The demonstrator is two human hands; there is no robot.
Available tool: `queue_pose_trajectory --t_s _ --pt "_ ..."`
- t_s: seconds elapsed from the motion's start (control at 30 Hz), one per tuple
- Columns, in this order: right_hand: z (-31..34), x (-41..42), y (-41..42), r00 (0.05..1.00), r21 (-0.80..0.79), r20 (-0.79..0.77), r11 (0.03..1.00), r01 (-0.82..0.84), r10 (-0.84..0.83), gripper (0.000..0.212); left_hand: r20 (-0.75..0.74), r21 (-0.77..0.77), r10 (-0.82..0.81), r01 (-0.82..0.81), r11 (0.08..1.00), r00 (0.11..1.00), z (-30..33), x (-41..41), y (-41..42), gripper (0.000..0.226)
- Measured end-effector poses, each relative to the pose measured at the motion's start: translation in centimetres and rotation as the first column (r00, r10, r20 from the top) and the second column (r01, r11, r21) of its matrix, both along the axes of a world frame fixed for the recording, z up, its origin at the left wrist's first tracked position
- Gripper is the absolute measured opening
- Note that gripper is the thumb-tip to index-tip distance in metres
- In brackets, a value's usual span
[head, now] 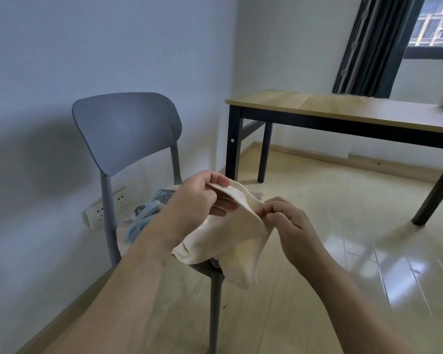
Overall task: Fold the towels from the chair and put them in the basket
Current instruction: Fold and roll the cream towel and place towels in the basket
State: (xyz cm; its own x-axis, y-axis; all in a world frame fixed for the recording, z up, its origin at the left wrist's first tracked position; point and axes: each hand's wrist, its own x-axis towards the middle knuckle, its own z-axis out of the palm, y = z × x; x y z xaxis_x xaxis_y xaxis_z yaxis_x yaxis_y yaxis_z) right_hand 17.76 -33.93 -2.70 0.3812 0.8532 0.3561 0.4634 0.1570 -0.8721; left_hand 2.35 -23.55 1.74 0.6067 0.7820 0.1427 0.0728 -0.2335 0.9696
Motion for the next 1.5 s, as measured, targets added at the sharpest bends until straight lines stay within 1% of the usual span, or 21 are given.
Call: queue_pose_trajectory --t_s 0.1,0.17,0.23,0.3,0.33,0.4,0.47,0.53,0.6,0.67,0.73,0.83,0.9,0.97,1.03,1.13,1.17,1.23,1.3,1.4,1.5 --pt "0.0 -0.1 -0.3 0.998 -0.055 0.024 0.997 -0.053 0.054 0.044 -0.024 0.190 0.043 -0.038 0.981 0.999 -0.7 0.4 0.1 0.018" --pt "-0.2 0.0 -0.2 0.988 -0.123 0.151 0.992 -0.009 0.028 0.047 0.009 0.251 0.073 -0.073 0.965 0.997 -1.0 0.6 0.0 0.012" --pt "-0.6 0.1 0.0 0.951 -0.099 0.307 0.993 0.067 -0.033 0.036 0.015 0.308 0.128 -0.126 0.943 0.992 -1.2 0.9 -0.1 0.011" --pt "-0.9 0.3 0.3 0.927 -0.009 0.364 0.995 0.098 -0.088 0.016 0.028 0.324 0.181 -0.180 0.929 0.983 -1.4 1.0 0.0 0.013" --pt "-0.9 0.3 0.3 0.929 0.043 0.350 0.993 0.110 -0.118 0.009 0.025 0.339 0.207 -0.203 0.919 0.978 -1.5 1.1 0.2 0.016" --pt "-0.9 0.3 0.3 0.948 0.149 0.256 0.976 0.156 -0.191 0.013 -0.028 0.436 0.257 -0.220 0.873 0.966 -1.5 0.9 0.2 0.024" --pt "-0.5 0.1 0.2 0.967 0.209 0.121 0.958 0.195 -0.223 0.017 -0.144 0.539 0.274 -0.157 0.828 0.951 -1.4 0.7 -0.1 0.031" --pt "-0.1 0.0 0.0 0.972 0.220 0.024 0.949 0.224 -0.235 0.021 -0.300 0.623 0.328 -0.077 0.779 0.896 -1.4 0.7 -0.2 0.032" --pt "0.4 0.0 -0.1 0.971 0.208 -0.030 0.948 0.240 -0.239 0.025 -0.425 0.676 0.424 -0.031 0.736 0.800 -1.8 0.6 0.2 0.026" --pt "0.8 -0.1 -0.2 0.974 0.189 -0.050 0.956 0.227 -0.221 0.026 -0.473 0.669 0.453 -0.027 0.743 0.756 -2.2 0.6 0.9 0.024" --pt "1.6 -0.5 0.0 0.978 0.159 -0.036 0.965 0.207 -0.204 0.025 -0.477 0.671 0.455 -0.023 0.741 0.752 -2.3 1.1 1.8 0.029" --pt "4.4 -0.7 1.2 0.975 0.129 0.033 0.968 0.214 -0.220 0.024 -0.393 0.750 0.506 -0.051 0.660 0.768 -0.2 2.0 3.5 0.033" --pt "7.7 -0.2 2.1 0.946 0.140 0.182 0.959 0.244 -0.268 0.026 -0.285 0.807 0.555 -0.117 0.579 0.782 3.1 2.0 4.6 0.033" --pt "11.7 0.6 2.9 0.883 0.143 0.364 0.955 0.260 -0.295 0.029 -0.191 0.854 0.607 -0.175 0.490 0.771 7.2 1.6 5.6 0.031" --pt "16.2 1.3 3.3 0.807 0.116 0.509 0.953 0.280 -0.300 0.027 -0.110 0.907 0.672 -0.202 0.369 0.732 11.7 1.0 6.1 0.026" --pt "23.4 1.3 3.3 0.685 0.097 0.660 0.940 0.328 -0.307 0.016 0.019 0.969 0.746 -0.197 0.151 0.666 18.4 0.0 5.1 0.023" --pt "25.8 1.1 3.0 0.648 0.108 0.690 0.932 0.347 -0.321 0.014 0.061 0.978 0.763 -0.192 0.083 0.643 20.6 -0.3 4.4 0.026" --pt "30.3 0.3 1.9 0.614 0.128 0.704 0.914 0.384 -0.357 0.018 0.135 0.983 0.796 -0.180 -0.034 0.589 24.6 -0.8 2.8 0.031" --pt "34.5 -0.9 0.2 0.585 0.159 0.706 0.894 0.419 -0.400 0.022 0.191 0.979 0.816 -0.168 -0.117 0.545 28.3 -1.3 1.2 0.033" --pt "39.6 -2.9 -2.4 0.481 0.247 0.742 0.858 0.450 -0.466 0.028 0.266 0.963 0.811 -0.185 -0.197 0.522 33.0 -2.0 -1.2 0.032" --pt "43.5 -4.5 -4.4 0.378 0.340 0.761 0.821 0.458 -0.527 0.022 0.300 0.953 0.783 -0.209 -0.220 0.544 37.0 -2.8 -3.8 0.028"
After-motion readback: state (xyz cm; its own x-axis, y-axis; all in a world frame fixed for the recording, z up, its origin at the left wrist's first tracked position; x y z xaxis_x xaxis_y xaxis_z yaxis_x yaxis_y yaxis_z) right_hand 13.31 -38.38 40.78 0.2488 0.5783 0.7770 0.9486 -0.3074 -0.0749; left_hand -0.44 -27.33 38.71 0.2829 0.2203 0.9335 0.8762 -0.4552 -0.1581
